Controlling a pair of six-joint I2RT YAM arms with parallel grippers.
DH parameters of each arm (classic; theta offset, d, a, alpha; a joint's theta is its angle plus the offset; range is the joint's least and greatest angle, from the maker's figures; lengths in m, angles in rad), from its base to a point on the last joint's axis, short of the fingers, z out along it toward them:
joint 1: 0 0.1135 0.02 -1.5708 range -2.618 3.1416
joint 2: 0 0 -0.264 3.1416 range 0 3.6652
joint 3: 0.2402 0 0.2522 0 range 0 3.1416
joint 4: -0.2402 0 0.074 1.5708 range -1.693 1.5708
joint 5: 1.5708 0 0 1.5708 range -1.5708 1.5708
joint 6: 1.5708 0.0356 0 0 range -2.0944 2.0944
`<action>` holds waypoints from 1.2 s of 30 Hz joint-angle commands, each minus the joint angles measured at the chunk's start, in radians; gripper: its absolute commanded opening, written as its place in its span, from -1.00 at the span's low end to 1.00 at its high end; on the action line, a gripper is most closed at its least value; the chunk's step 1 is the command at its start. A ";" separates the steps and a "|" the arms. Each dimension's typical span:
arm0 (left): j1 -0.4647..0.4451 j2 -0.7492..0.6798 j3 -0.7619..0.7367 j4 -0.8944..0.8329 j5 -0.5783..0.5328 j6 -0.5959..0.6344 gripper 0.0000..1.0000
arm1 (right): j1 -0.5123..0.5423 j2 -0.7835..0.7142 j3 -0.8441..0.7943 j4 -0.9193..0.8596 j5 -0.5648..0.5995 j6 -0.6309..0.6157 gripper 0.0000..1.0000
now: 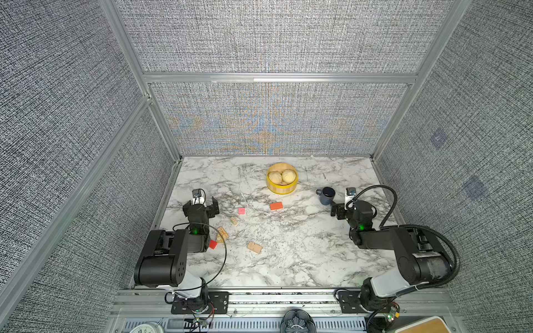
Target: Build the wood block tower
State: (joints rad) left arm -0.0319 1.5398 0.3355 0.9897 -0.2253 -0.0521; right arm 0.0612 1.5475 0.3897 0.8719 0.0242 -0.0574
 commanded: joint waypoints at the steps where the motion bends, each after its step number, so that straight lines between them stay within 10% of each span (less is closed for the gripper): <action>1: 0.001 0.000 0.006 -0.006 0.014 0.010 0.99 | -0.001 -0.003 -0.004 0.010 -0.009 0.005 0.99; 36: 0.002 -0.001 0.003 -0.006 0.017 0.009 0.99 | -0.020 -0.003 0.000 0.005 -0.041 0.019 0.99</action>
State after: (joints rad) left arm -0.0303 1.5398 0.3347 0.9867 -0.2100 -0.0521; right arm 0.0391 1.5467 0.3878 0.8642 -0.0154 -0.0395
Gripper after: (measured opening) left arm 0.993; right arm 0.994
